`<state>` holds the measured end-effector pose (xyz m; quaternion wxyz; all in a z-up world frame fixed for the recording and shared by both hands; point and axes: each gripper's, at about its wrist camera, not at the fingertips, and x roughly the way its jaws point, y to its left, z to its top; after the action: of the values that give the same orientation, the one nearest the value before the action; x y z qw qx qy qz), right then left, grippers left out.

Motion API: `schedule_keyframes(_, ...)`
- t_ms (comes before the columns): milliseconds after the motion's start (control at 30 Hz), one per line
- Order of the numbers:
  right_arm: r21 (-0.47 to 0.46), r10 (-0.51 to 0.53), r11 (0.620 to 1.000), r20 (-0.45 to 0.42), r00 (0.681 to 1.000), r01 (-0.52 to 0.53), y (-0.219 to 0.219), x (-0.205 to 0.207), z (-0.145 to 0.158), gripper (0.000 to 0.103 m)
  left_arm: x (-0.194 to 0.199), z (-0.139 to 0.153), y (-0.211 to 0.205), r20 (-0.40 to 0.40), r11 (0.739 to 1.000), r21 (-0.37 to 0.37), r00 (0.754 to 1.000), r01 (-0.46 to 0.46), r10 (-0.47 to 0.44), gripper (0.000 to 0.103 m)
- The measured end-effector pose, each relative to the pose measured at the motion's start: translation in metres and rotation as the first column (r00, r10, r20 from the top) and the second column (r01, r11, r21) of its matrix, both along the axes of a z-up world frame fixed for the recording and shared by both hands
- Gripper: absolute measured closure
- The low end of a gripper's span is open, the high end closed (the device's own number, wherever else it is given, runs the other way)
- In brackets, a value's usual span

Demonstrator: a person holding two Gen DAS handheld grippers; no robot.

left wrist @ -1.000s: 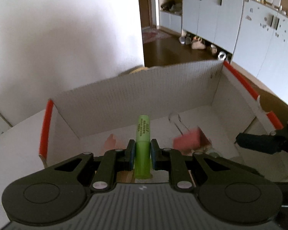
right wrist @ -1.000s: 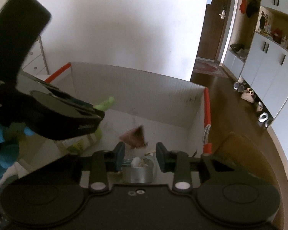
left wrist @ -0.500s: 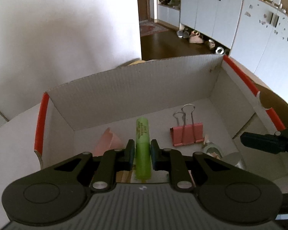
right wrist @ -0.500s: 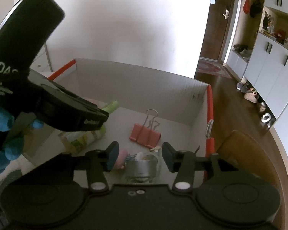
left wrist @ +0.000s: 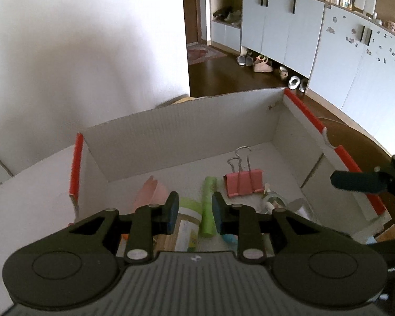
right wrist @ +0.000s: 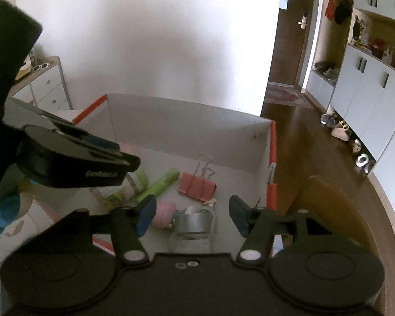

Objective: Organize rigid objects
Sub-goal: 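Open both tools to drop the highlighter and clip into the box, then withdraw both tools from the box toward the items on the table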

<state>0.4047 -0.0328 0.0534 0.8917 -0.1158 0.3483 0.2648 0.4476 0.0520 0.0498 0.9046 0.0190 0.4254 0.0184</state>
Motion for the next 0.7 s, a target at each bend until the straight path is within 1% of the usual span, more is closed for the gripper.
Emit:
schedule_keyframes(100,0.010,-0.008,1.000,0.012,1.000,0.008,-0.005,-0.008,0.008,0.039,-0.010,0.008,-0.003,0.013,1.000,0.019,1.000,0.006,-0.006,0.077)
schedule_keyframes(300,0.033,-0.017,0.999,0.028,0.999,0.016,-0.015,-0.027,0.025,0.038,-0.032,0.027,-0.008,0.048,1.000,0.016,0.999,0.014,-0.014,0.076)
schedule_keyframes(333,0.038,-0.020,0.999,0.029,0.999,0.019,-0.016,-0.029,0.028,0.034,-0.035,0.029,-0.009,0.054,1.000,0.012,0.998,0.014,-0.015,0.076)
schedule_keyframes(400,0.046,-0.024,0.999,0.035,0.999,0.022,-0.020,-0.035,0.032,0.029,-0.044,0.035,-0.011,0.065,1.000,0.008,0.998,0.021,-0.021,0.076)
schedule_keyframes(500,0.059,-0.024,0.998,0.041,0.999,0.022,-0.024,-0.045,0.039,0.028,-0.057,0.042,-0.015,0.080,0.999,0.023,0.996,0.029,-0.031,0.076)
schedule_keyframes(700,0.081,-0.009,0.997,0.058,0.998,0.004,-0.033,-0.070,0.046,0.024,-0.087,0.054,-0.016,0.111,0.999,0.013,0.993,0.045,-0.047,0.075)
